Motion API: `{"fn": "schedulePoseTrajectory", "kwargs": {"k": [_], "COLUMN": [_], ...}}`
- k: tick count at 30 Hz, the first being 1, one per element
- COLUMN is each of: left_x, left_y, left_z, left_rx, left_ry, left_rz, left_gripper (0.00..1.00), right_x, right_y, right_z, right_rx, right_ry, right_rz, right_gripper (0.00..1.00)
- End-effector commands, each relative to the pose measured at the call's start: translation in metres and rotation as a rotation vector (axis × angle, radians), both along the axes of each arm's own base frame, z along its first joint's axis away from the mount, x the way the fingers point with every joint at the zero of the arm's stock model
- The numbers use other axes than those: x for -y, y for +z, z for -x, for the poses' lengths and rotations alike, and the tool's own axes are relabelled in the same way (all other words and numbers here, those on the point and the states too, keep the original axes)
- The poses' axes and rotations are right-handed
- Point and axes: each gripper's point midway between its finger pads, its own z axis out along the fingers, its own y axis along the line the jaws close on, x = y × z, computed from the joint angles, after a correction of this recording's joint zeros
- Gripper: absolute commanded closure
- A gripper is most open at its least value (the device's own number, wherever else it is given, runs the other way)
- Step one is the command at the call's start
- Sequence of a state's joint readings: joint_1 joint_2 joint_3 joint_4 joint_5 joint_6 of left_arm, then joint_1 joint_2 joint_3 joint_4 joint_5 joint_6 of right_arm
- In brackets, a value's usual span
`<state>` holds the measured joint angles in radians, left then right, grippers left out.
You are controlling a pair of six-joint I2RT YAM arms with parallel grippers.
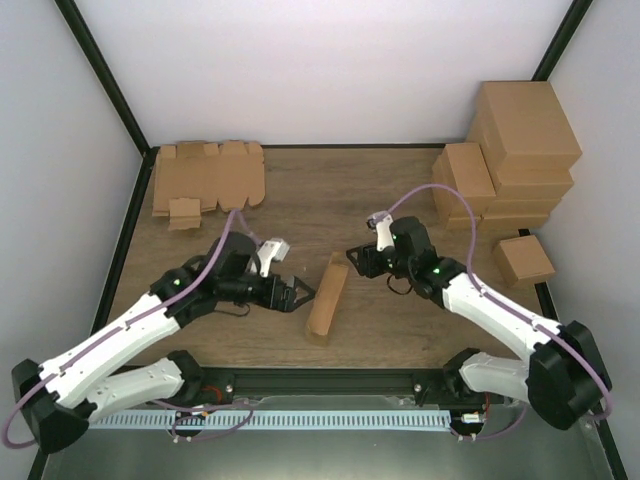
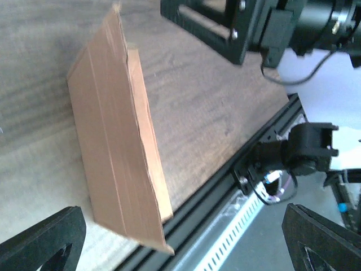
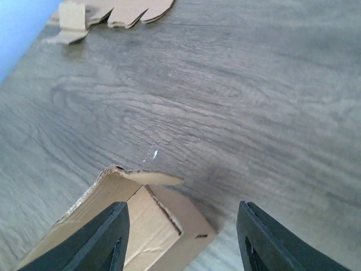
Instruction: Fold the paper box
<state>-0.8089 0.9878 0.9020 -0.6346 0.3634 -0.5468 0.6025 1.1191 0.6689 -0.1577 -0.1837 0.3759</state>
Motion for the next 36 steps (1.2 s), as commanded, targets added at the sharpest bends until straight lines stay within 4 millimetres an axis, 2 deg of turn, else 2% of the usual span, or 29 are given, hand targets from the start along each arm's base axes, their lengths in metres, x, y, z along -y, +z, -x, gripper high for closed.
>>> {"fn": "schedulePoseTrajectory", "kwargs": {"k": [1, 4, 9, 11, 14, 17, 20, 24, 25, 27, 29, 35, 36], "left_x": [-0.01, -0.01, -0.006, -0.003, -0.002, 0.0, 0.0, 0.0, 0.0, 0.0, 0.0, -0.001, -0.001], "left_y": [-0.012, -0.008, -0.021, -0.022, -0.023, -0.025, -0.023, -0.022, -0.022, -0.024, -0.025, -0.024, -0.023], "left_z": [0.033, 0.049, 0.062, 0.065, 0.065, 0.065, 0.065, 0.064, 0.064, 0.063, 0.064, 0.062, 0.062], "left_rx": [-0.186, -0.226, -0.288, -0.299, -0.304, -0.311, -0.309, -0.302, -0.302, -0.304, -0.307, -0.302, -0.299], "left_ry": [0.045, 0.04, 0.025, 0.017, 0.015, 0.011, 0.006, 0.006, 0.007, 0.01, 0.011, 0.019, 0.021], "left_rz": [0.048, 0.109, 0.138, 0.148, 0.151, 0.145, 0.144, 0.137, 0.135, 0.131, 0.129, 0.127, 0.129], "left_gripper": [0.03, 0.03, 0.03, 0.03, 0.03, 0.02, 0.02, 0.02, 0.01, 0.01, 0.01, 0.01, 0.01], "right_x": [-0.022, -0.026, -0.04, -0.048, -0.048, -0.049, -0.044, -0.043, -0.045, -0.048, -0.051, -0.053, -0.053], "right_y": [0.015, 0.025, 0.032, 0.028, 0.022, 0.014, 0.003, -0.003, -0.003, -0.004, -0.003, -0.003, -0.004], "right_z": [0.0, -0.003, -0.011, -0.007, -0.014, -0.008, -0.02, -0.024, -0.023, -0.023, -0.023, -0.023, -0.023], "right_rx": [0.218, 0.333, 0.414, 0.429, 0.473, 0.509, 0.53, 0.539, 0.545, 0.554, 0.56, 0.572, 0.568], "right_ry": [0.327, 0.406, 0.57, 0.681, 0.732, 0.84, 0.846, 0.887, 0.902, 0.921, 0.929, 0.933, 0.935], "right_rz": [0.13, 0.18, 0.275, 0.298, 0.372, 0.418, 0.51, 0.532, 0.525, 0.516, 0.503, 0.492, 0.49], "right_gripper": [0.44, 0.44, 0.43, 0.42, 0.44, 0.4, 0.4, 0.4, 0.43, 0.55, 0.62, 0.65, 0.68]}}
